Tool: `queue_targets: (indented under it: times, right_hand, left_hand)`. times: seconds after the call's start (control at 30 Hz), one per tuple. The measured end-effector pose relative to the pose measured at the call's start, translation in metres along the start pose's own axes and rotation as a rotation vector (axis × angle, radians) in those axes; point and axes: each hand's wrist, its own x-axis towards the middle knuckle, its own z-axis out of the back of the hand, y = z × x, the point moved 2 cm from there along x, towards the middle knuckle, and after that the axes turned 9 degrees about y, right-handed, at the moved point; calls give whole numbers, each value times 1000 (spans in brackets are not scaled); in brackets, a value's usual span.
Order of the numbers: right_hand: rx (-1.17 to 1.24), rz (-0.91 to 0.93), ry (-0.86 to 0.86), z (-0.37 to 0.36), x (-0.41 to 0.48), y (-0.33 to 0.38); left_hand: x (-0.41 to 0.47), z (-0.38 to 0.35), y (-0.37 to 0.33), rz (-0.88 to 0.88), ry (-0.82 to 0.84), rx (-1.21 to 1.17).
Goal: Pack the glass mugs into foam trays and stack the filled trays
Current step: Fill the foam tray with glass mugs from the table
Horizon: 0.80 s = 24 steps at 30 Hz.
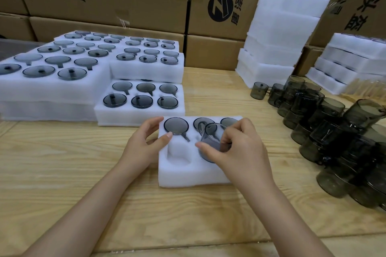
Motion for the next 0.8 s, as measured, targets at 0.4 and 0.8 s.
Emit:
queue_targets:
  times: [0.4,0.8]
  right_hand:
    - [-5,75,146,-2,9,-11]
    - [-223,129,142,-3,4,-8]
  left_hand:
    - [-1,0,-2,-7,11,25]
    - [-6,-2,-14,-18,25,143]
